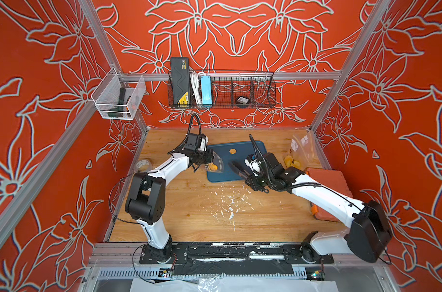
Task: Put the cookies into a resealable bag to prevent moisture
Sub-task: Place the cookie in the ziploc bag, then pick up the cookie from the tray.
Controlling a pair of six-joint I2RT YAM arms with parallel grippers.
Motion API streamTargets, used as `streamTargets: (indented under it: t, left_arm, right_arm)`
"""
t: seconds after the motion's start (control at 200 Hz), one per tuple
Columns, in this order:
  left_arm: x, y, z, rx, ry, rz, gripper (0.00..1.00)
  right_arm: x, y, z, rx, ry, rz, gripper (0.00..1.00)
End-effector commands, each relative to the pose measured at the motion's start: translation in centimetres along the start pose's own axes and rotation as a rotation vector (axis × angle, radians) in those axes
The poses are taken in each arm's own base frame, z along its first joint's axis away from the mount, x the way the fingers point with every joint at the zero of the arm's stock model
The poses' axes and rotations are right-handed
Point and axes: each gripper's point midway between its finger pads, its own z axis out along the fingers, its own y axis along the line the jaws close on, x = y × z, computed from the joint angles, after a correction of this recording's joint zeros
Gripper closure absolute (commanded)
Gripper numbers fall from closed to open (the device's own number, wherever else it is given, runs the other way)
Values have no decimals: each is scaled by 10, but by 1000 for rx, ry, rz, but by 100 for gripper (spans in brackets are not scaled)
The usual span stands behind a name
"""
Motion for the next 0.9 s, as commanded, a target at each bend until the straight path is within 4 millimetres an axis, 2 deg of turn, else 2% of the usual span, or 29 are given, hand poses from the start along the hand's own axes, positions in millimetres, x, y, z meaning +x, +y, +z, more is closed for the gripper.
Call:
streamTargets:
  t: [0.0, 0.295, 0.42, 0.535, 0.581, 0.756, 0.896]
  left_arm:
    - [-7, -1, -13, 2, -43, 1, 100]
    - [-8, 3, -14, 17, -47, -13, 100]
    - [-9, 3, -13, 22, -45, -16, 100]
    - [-9, 4, -13, 23, -44, -19, 100]
    - [-9, 4, -13, 23, -43, -19, 100]
    - [-8, 5, -13, 20, -43, -20, 100]
    - [-8, 4, -13, 24, -41, -17, 100]
  right_arm:
    - [-10, -43, 9, 186, 26, 28, 59]
    - [-52, -71, 59, 237, 112, 4, 56]
    - [-58, -75, 79, 235, 156, -3, 52]
    - [-62, -75, 92, 223, 163, -3, 41]
    - [-63, -76, 96, 224, 170, -1, 39]
    - [-67, -78, 113, 217, 190, 5, 43]
    - [-68, -79, 117, 213, 193, 8, 57]
